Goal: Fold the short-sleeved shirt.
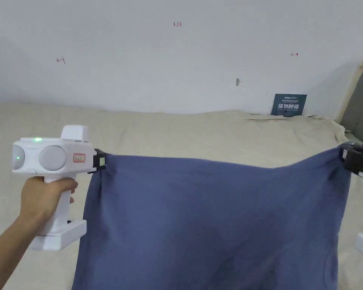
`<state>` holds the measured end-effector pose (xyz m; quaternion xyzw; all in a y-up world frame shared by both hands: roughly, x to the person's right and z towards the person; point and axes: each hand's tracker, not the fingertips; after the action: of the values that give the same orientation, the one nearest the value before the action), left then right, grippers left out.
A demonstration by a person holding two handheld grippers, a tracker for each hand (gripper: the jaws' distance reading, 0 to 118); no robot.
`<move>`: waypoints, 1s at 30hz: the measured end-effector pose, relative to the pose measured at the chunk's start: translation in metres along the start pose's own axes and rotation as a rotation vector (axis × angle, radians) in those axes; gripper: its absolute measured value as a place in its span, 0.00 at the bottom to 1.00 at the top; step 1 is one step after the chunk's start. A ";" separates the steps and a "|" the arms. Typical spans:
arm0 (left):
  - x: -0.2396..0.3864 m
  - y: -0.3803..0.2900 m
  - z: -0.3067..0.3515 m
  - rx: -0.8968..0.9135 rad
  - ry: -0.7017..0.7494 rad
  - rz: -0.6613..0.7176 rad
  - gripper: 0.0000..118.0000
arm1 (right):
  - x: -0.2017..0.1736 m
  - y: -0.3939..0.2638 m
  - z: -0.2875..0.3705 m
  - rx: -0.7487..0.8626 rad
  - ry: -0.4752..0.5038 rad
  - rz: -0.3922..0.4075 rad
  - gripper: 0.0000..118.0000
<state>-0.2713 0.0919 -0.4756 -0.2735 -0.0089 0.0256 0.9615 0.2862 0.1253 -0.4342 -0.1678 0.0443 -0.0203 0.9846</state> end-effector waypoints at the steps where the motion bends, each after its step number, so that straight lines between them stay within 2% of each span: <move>1: -0.002 0.012 0.009 0.020 0.007 -0.006 0.00 | -0.002 0.012 0.005 0.023 0.003 0.000 0.01; 9: 0.001 0.110 0.064 0.180 0.062 -0.032 0.00 | -0.012 0.100 0.010 0.175 -0.001 0.014 0.01; 14: 0.001 0.161 0.069 0.241 0.088 -0.025 0.00 | -0.018 0.153 0.003 0.269 0.000 0.008 0.01; 19: -0.002 0.201 0.073 0.307 0.095 -0.008 0.00 | -0.025 0.196 0.003 0.346 -0.014 0.036 0.01; 25: 0.000 0.214 0.067 0.335 0.102 -0.020 0.00 | -0.025 0.205 -0.009 0.362 -0.024 0.054 0.01; 30: 0.002 0.195 0.034 0.283 0.118 -0.043 0.00 | -0.021 0.171 -0.039 0.302 -0.029 0.075 0.01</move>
<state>-0.2787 0.2752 -0.5491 -0.1359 0.0454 -0.0102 0.9896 0.2657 0.2748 -0.5257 -0.0163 0.0328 0.0123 0.9993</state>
